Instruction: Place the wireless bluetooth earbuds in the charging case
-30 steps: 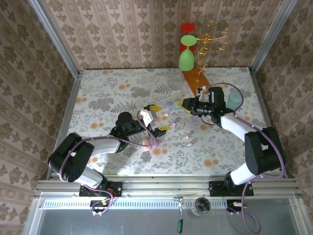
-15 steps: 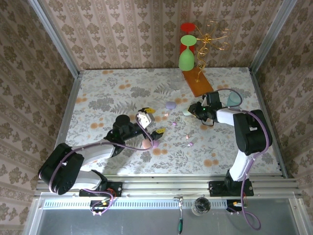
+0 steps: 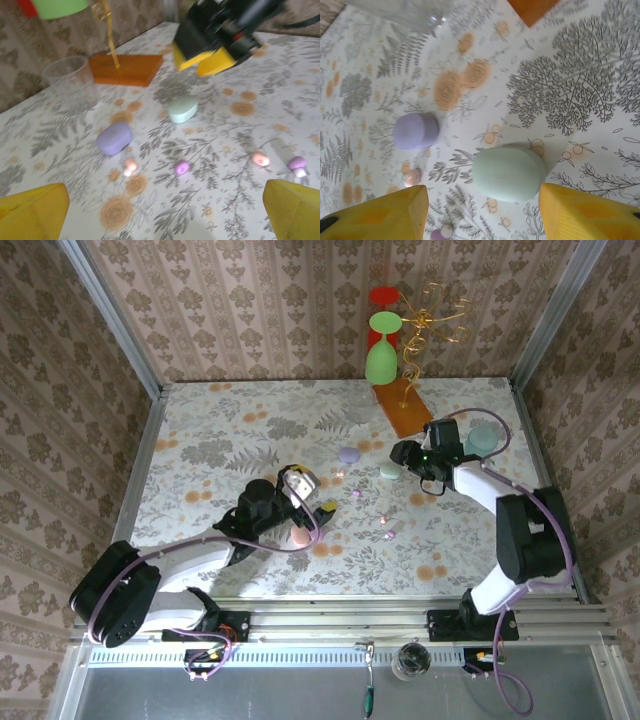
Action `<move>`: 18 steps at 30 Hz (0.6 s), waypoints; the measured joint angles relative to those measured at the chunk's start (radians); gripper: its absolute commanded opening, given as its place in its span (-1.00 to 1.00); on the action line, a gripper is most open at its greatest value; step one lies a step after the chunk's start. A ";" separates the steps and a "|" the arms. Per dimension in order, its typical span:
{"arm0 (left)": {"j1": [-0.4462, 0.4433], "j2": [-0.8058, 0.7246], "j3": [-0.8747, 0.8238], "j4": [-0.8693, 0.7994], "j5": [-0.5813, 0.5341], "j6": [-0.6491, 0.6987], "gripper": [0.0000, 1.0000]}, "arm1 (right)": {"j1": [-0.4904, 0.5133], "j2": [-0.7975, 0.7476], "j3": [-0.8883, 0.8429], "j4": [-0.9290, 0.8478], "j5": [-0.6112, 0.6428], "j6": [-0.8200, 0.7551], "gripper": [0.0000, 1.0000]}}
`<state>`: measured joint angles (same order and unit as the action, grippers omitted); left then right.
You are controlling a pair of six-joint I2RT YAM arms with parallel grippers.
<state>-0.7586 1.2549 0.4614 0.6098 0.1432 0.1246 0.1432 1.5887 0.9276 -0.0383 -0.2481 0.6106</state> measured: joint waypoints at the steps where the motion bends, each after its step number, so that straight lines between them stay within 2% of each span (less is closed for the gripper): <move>1: 0.000 -0.007 0.001 -0.019 -0.037 -0.018 1.00 | 0.008 -0.023 0.000 -0.010 0.005 -0.020 0.30; 6: 0.000 -0.048 0.006 -0.143 -0.201 -0.111 1.00 | 0.100 -0.073 0.001 -0.081 0.014 -0.117 0.38; 10: 0.016 -0.109 0.005 -0.261 -0.304 -0.229 1.00 | 0.230 -0.073 0.019 -0.190 0.048 -0.175 0.47; 14: 0.113 -0.196 -0.028 -0.326 -0.354 -0.360 1.00 | 0.375 -0.061 0.071 -0.262 0.093 -0.192 0.57; 18: 0.216 -0.260 -0.089 -0.365 -0.378 -0.443 1.00 | 0.495 0.001 0.142 -0.307 0.146 -0.168 0.58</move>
<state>-0.5430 0.9951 0.3729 0.2447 -0.2352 -0.3183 0.6384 1.5894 1.0695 -0.3454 -0.1017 0.4423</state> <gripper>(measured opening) 0.999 0.787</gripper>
